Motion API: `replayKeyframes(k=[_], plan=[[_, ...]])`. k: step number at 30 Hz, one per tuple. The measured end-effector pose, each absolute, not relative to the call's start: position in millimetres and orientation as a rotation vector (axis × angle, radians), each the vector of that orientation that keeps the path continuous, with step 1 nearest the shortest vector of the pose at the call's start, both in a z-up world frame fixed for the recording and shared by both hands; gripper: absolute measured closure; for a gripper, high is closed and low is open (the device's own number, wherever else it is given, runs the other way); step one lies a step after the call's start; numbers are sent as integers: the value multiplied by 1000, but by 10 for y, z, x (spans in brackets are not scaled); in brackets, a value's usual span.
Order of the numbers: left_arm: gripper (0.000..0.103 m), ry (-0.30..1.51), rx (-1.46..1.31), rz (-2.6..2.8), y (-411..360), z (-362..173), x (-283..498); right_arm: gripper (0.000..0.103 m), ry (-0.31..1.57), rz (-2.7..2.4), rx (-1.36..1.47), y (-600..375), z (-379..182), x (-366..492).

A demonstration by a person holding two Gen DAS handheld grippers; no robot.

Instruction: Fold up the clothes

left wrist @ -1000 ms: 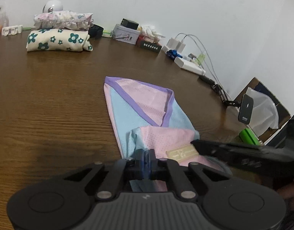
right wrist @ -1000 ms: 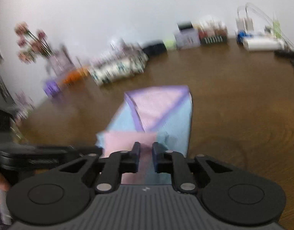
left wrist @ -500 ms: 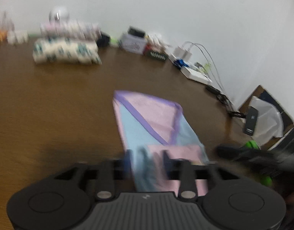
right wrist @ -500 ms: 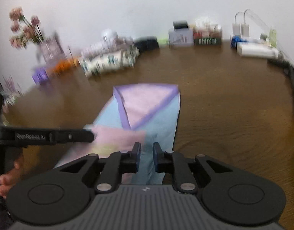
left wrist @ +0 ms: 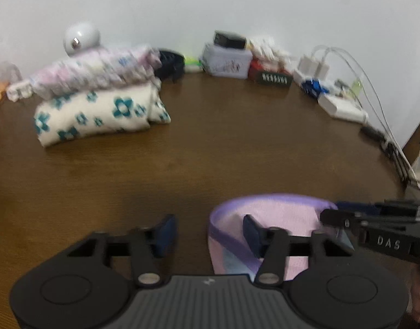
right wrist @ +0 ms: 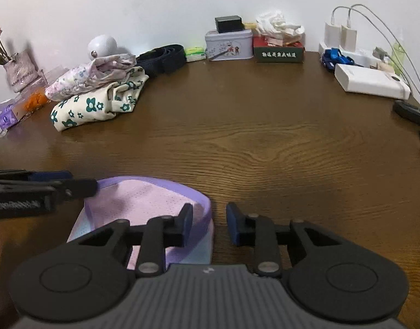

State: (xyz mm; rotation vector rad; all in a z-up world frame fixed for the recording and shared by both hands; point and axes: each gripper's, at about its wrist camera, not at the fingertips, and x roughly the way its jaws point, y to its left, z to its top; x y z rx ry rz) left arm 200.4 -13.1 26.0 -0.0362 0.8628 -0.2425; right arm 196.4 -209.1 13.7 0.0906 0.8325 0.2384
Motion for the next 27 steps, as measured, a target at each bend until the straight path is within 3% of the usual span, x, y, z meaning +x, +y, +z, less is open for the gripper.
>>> replayKeyframes(k=[1,9,15,18,20,21,22,24,27], plan=[[100,862,-17,-246,-163,256,1992,98,832,248,78,-2067,123,1950],[102,706,4,-309,-162,683,1504,101,745,312,43,-2201,408,1529],[101,536,2,-324,-48,675,106,101,623,452,-16,-2469,629,291],[97,576,-58,-311,45,383,-386,98,654,519,-45,-2561,472,-272],[88,591,-100,-326,140,277,-596,84,664,526,-34,-2626,423,-495],[82,593,-112,-357,170,277,-661,69,649,510,-30,-2645,445,-565],[80,571,-116,-374,182,325,-695,65,629,500,-23,-2641,477,-595],[75,521,-120,-400,195,423,-752,65,587,489,-4,-2606,542,-603],[58,442,-68,-355,47,520,-630,66,544,458,17,-2456,544,-499]])
